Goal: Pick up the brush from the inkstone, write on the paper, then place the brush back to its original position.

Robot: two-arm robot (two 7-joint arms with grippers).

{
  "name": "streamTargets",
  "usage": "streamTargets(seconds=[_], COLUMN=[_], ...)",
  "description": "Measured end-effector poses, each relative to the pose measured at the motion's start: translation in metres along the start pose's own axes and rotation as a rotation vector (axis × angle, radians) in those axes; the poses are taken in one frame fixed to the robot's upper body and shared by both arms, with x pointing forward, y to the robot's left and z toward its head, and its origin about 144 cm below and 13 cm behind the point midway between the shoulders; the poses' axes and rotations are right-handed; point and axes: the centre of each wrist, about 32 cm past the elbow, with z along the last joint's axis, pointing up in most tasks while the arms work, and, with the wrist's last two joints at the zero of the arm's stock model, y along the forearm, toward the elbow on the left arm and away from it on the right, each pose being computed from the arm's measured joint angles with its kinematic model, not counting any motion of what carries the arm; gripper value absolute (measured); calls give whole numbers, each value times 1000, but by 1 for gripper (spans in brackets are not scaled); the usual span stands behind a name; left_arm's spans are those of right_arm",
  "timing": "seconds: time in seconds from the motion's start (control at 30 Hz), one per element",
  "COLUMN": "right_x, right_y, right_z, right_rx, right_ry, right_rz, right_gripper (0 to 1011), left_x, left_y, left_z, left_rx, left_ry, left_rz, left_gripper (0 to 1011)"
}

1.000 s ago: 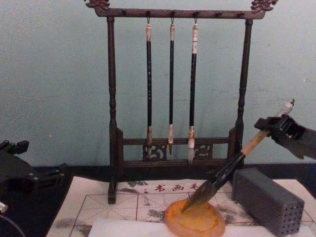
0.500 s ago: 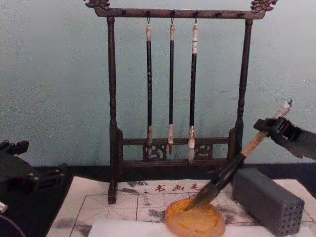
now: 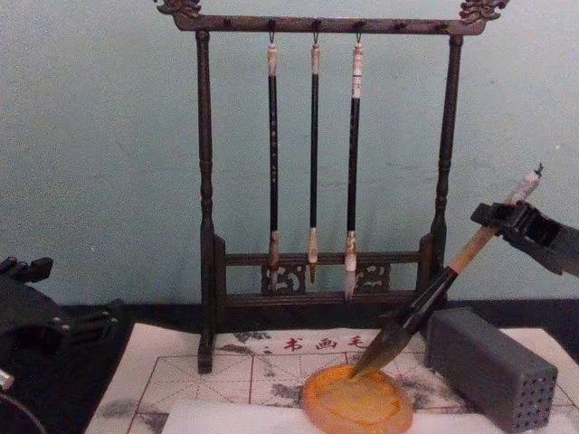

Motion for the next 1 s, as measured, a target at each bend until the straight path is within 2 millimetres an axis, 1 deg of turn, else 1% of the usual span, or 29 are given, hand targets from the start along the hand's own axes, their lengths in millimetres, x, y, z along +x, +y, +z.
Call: streamTargets(seconds=[0.5, 0.77, 1.0], right_x=[-3, -7, -14], right_y=[-3, -7, -14], right_z=[2, 2, 6], right_rx=[31, 48, 69], right_ry=[-115, -158, -188], right_rz=[22, 38, 68], right_gripper=[194, 194, 194], left_x=[0, 0, 0], left_y=[0, 0, 0], left_z=[0, 0, 0], left_rx=[0, 0, 0], left_ry=[0, 0, 0], left_rz=[0, 0, 0], left_gripper=[1001, 1001, 1001])
